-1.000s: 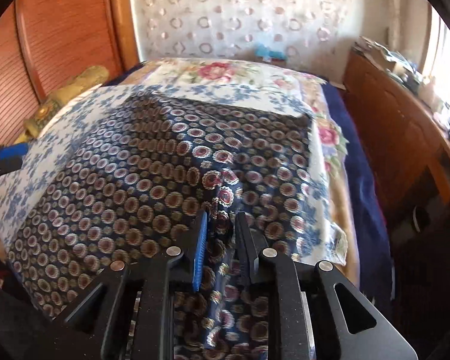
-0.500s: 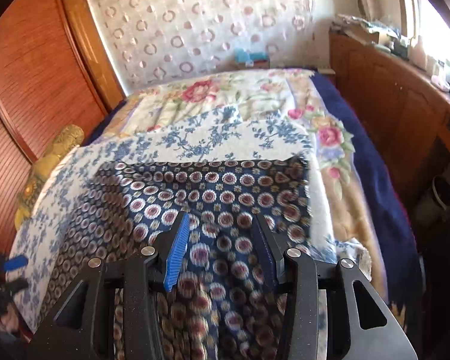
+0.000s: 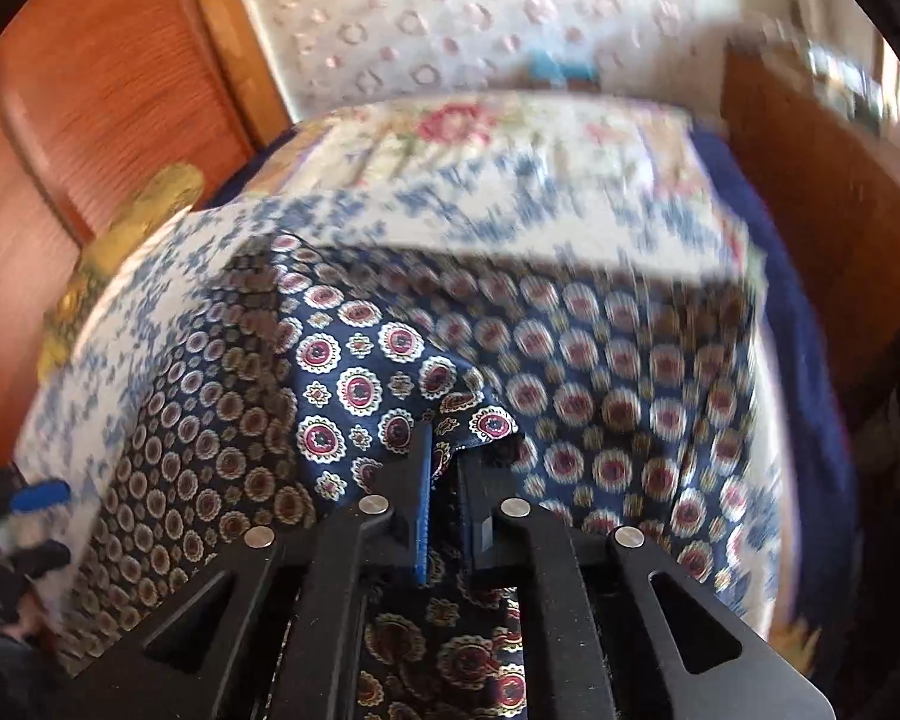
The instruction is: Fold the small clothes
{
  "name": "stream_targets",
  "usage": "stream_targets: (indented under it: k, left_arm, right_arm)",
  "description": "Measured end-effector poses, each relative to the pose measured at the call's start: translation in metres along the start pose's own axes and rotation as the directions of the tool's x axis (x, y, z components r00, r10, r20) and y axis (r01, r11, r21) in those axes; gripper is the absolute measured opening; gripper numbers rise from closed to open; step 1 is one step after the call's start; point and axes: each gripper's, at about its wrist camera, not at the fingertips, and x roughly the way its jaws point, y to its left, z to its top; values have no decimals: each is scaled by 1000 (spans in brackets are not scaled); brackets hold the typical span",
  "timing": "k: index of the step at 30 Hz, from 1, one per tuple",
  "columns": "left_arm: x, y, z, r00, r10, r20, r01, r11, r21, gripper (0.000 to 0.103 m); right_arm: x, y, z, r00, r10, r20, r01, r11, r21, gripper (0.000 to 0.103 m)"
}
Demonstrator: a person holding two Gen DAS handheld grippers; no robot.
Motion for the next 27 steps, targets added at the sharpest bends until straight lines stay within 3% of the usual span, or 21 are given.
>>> stream_targets:
  k: [3, 6, 9, 11, 12, 14, 16, 19, 21, 27]
  left_arm:
    - [1, -1, 0, 1000, 0, -2, 0, 1000, 0, 42]
    - [0, -1, 0, 1000, -2, 1, 2, 1000, 2, 42]
    - [-1, -2, 0, 1000, -5, 1, 5, 1000, 1, 42]
    - [-1, -3, -1, 1000, -5, -1, 5, 1000, 4, 42]
    - [-1, -3, -1, 1000, -5, -2, 5, 1000, 4, 42]
    - [-1, -4, -1, 1000, -7, -2, 7, 1000, 6, 42]
    - [-1, -5, -1, 1000, -6, -3, 6, 1000, 5, 42]
    - [2, -6, -2, 1000, -7, -12, 7, 1000, 6, 42]
    - [6, -6, -3, 1000, -3, -24, 4, 1000, 7, 42]
    - [16, -9, -6, 998, 12, -68, -11, 1000, 15, 42]
  right_arm:
    - [-25, 20, 6, 986, -104, 131, 114, 991, -73, 2]
    - [-54, 26, 19, 934, -241, 265, 272, 958, -87, 2]
    - [-66, 15, 29, 882, -358, 307, 389, 920, -46, 4]
    - [-59, 6, 32, 876, -396, 274, 425, 904, -51, 26]
    - [-50, -1, 32, 879, -419, 227, 444, 894, -67, 45]
    - [-41, -9, 29, 867, -456, 202, 477, 876, -70, 50]
    - [-36, -22, 23, 879, -447, 165, 460, 886, -51, 50]
    - [-31, -41, 13, 930, -349, 112, 349, 937, 17, 50]
    - [-25, -44, 8, 952, -292, 91, 289, 956, 39, 50]
    - [-8, -41, 3, 980, -197, 39, 195, 979, 53, 50]
